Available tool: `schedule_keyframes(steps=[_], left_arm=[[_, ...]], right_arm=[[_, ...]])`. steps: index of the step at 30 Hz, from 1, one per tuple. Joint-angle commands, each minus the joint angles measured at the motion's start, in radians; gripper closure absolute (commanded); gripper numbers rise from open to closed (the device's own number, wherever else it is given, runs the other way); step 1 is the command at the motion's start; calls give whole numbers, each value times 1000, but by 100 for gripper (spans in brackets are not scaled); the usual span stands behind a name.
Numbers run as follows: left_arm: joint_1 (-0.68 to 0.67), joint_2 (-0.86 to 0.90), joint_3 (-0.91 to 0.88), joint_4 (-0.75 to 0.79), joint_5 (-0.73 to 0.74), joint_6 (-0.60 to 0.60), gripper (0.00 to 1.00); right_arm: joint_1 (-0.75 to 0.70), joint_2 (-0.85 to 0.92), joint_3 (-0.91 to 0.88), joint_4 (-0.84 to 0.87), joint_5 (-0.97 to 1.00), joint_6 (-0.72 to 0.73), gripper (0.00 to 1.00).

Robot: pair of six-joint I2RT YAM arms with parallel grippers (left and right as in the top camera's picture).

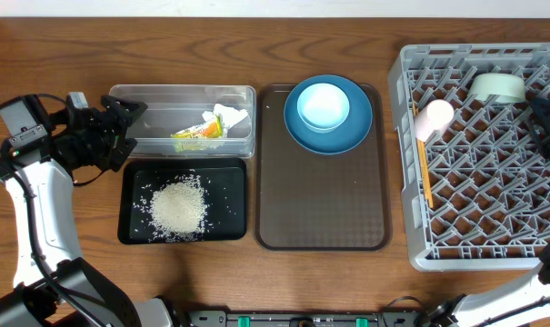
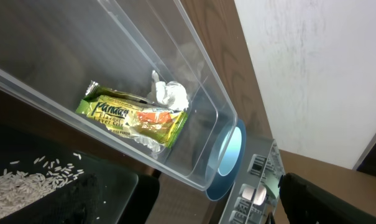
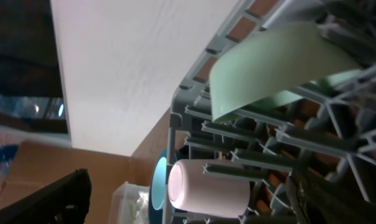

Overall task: Sort waste into correct bins and load items into the dishwasher rack
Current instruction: 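Release the mint-green bowl in the rack's back row and raise the right gripper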

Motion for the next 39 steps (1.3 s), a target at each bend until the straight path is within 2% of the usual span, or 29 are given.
schedule_keyframes(steps=[1,6,12,17,21,23,33,39], left_arm=[[3,-1,6,-2,12,-8,6],[3,-1,6,-2,12,-8,6],[3,-1,6,-2,12,-8,6],[3,-1,6,-2,12,-8,6],[3,-1,6,-2,12,-8,6],[3,-1,6,-2,12,-8,6],[3,-1,6,-2,12,-8,6],[3,-1,6,-2,11,-8,6]], right_arm=[[0,-24,12,-25,37,31,1],[5,-100,12,-69,140,4,1],[75,-259,12,-156,347,-126,1],[241,-373,12,-173,723,-241,1],[370,-379,12,-140,1041,-287,1],[407,-365,12,-121,1115,-307,1],[433,-257,12,47,1140,-357,1],[433,-229,12,108,1039,-389,1]])
